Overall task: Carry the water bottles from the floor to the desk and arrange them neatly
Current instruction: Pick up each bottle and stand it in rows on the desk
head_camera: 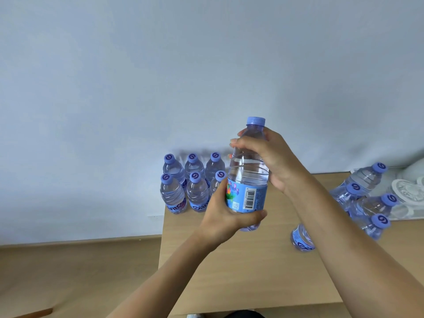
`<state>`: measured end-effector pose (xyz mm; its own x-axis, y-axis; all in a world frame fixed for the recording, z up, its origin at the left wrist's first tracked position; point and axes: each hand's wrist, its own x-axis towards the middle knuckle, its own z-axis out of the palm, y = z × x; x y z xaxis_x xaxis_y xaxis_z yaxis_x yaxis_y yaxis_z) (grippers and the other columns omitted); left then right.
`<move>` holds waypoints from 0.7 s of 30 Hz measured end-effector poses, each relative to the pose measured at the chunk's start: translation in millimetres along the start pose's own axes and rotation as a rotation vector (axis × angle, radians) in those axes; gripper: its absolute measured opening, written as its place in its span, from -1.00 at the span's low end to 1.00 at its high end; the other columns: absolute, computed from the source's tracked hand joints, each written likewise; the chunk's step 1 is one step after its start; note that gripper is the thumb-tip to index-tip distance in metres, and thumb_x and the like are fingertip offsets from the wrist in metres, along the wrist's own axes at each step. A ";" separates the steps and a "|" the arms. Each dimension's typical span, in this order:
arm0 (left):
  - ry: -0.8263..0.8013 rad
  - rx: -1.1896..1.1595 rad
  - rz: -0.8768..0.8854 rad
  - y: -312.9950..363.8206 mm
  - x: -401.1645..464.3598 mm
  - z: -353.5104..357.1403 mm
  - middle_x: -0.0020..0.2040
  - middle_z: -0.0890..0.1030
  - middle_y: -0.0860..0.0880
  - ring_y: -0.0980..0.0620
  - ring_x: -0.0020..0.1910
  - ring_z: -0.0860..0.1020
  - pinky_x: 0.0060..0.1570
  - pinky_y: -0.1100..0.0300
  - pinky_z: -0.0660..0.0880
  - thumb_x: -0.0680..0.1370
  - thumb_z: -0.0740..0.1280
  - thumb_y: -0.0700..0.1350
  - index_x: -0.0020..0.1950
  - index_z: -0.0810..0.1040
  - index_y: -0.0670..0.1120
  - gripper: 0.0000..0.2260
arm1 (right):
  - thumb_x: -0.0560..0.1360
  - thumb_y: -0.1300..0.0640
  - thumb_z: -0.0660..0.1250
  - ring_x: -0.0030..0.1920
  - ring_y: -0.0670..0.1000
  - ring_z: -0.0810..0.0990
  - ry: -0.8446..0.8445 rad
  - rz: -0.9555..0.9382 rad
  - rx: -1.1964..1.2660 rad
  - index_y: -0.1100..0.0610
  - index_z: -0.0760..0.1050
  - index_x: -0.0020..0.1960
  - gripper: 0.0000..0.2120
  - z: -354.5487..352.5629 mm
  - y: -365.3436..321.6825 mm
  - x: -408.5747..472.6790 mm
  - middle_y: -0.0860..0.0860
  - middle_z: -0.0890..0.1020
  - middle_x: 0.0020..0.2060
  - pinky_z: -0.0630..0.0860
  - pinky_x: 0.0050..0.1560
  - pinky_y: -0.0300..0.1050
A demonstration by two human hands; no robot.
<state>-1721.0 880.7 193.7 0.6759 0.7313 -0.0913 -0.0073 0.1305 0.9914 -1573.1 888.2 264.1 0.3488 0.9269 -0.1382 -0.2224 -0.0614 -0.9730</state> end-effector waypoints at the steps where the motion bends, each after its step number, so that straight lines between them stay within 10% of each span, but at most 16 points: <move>1: 0.029 0.005 0.003 0.1 0.1 2.3 -0.20 0.66 0.07 0.12 -0.25 0.63 -0.27 0.30 0.54 0.23 0.58 -0.13 0.04 0.48 0.00 -0.54 | 0.38 0.22 0.52 -0.27 0.07 0.68 0.033 -0.030 -0.042 0.16 0.51 -0.06 -0.78 1.1 0.2 -1.6 0.06 0.64 -0.31 0.61 -0.30 -0.10; 21: -0.019 -0.037 -0.054 5.4 3.0 4.8 -0.08 0.70 -0.05 0.02 -0.13 0.66 -0.16 0.18 0.59 0.19 0.61 -0.14 0.13 0.52 -0.12 -0.45 | 0.31 0.23 0.46 -0.20 0.11 0.68 -0.017 -0.125 0.022 0.16 0.52 -0.03 -0.74 -8.8 -9.1 -10.7 0.12 0.65 -0.16 0.62 -0.24 -0.09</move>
<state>-1715.5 880.4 199.2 0.6898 0.7098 -0.1427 0.0027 0.1946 0.9809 -1566.8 875.6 272.8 0.3595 0.9331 -0.0130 -0.1983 0.0627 -0.9781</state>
